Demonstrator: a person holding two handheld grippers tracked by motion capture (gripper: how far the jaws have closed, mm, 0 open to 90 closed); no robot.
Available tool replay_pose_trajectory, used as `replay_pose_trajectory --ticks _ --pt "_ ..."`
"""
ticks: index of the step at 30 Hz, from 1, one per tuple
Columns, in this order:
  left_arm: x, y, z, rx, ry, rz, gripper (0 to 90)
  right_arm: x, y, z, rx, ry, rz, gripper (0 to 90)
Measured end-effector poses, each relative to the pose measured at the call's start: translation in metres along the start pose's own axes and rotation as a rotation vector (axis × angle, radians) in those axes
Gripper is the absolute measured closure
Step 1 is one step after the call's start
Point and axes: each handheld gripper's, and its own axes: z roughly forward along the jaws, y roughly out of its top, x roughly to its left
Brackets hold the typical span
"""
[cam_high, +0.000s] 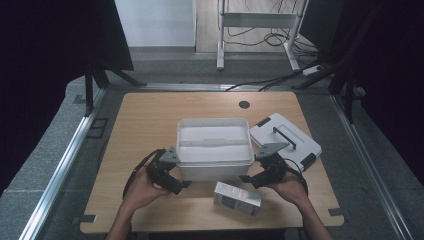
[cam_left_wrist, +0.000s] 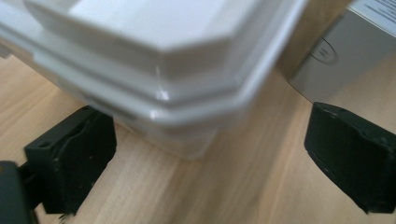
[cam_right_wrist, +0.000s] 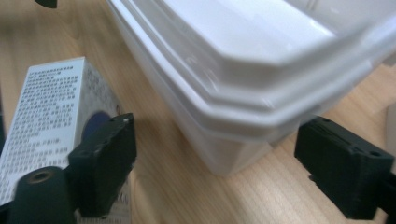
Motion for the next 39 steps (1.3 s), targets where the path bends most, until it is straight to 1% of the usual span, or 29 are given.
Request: replay_pose_trajectory --ticks 1,2,4,5,7,10,13,14,16,17,18,20,21,23,25,27,28,31,33,34,36,39 --pt "0.002 -0.002 -0.002 0.011 0.003 0.002 2.8 -0.003 -0.003 -0.001 0.005 0.003 0.011 10.3" --pt "0.004 -0.005 -0.004 0.027 0.004 0.005 2.9 -0.005 -0.007 0.0 0.026 -0.006 0.015 6.6" --pt "0.01 -0.01 -0.01 0.059 0.007 0.011 2.5 -0.01 -0.018 0.001 0.064 -0.046 0.017 2.4" --pt "0.013 -0.012 -0.012 0.066 0.008 0.011 2.4 -0.013 -0.026 0.001 0.07 -0.063 0.031 0.8" --pt "0.02 -0.015 -0.018 0.078 0.0 0.01 2.1 -0.018 -0.037 0.002 0.063 -0.078 0.059 0.0" --pt "0.031 -0.016 -0.028 0.073 -0.005 0.003 2.3 -0.023 -0.053 0.005 0.068 -0.096 0.088 0.0" --pt "0.04 -0.012 -0.039 0.083 -0.007 0.032 3.1 -0.024 -0.067 0.011 0.072 -0.109 0.106 0.0" --pt "0.042 -0.01 -0.043 0.083 -0.001 0.04 3.7 -0.024 -0.07 0.012 0.071 -0.112 0.109 0.0" --pt "0.047 -0.004 -0.052 0.078 -0.005 0.055 5.6 -0.024 -0.076 0.015 0.077 -0.121 0.116 0.0" --pt "0.05 -0.001 -0.056 0.075 -0.003 0.056 6.4 -0.024 -0.079 0.017 0.079 -0.129 0.117 0.0" --pt "0.052 0.002 -0.06 0.078 -0.004 0.061 6.7 -0.024 -0.082 0.019 0.075 -0.138 0.115 0.0" --pt "0.057 0.01 -0.068 0.082 0.001 0.076 8.6 -0.022 -0.086 0.02 0.051 -0.161 0.095 0.0" --pt "0.059 0.014 -0.071 0.085 0.006 0.079 10.6 -0.022 -0.086 0.02 0.05 -0.164 0.093 0.0" --pt "0.063 0.022 -0.075 0.08 0.001 0.083 14.8 -0.022 -0.086 0.021 0.051 -0.166 0.092 0.0" --pt "0.066 0.032 -0.078 0.086 -0.004 0.1 15.3 -0.022 -0.086 0.021 0.052 -0.166 0.091 0.0" --pt "0.067 0.044 -0.078 0.098 -0.01 0.132 17.3 -0.022 -0.086 0.021 0.052 -0.167 0.092 0.0" --pt "0.067 0.05 -0.077 0.106 -0.012 0.141 18.9 -0.022 -0.086 0.021 0.052 -0.167 0.092 0.0" --pt "0.066 0.069 -0.073 0.132 -0.049 0.185 27.2 -0.022 -0.086 0.021 0.052 -0.17 0.094 0.0" --pt "0.064 0.084 -0.068 0.142 -0.062 0.206 29.1 -0.022 -0.086 0.02 0.052 -0.175 0.102 0.0" --pt "0.063 0.091 -0.065 0.148 -0.07 0.223 31.2 -0.022 -0.086 0.02 0.051 -0.178 0.103 0.0" --pt "0.061 0.102 -0.059 0.159 -0.074 0.246 32.0 -0.022 -0.086 0.02 0.051 -0.18 0.103 0.0" --pt "0.058 0.12 -0.046 0.187 -0.092 0.266 34.6 -0.022 -0.086 0.02 0.05 -0.182 0.105 0.0"
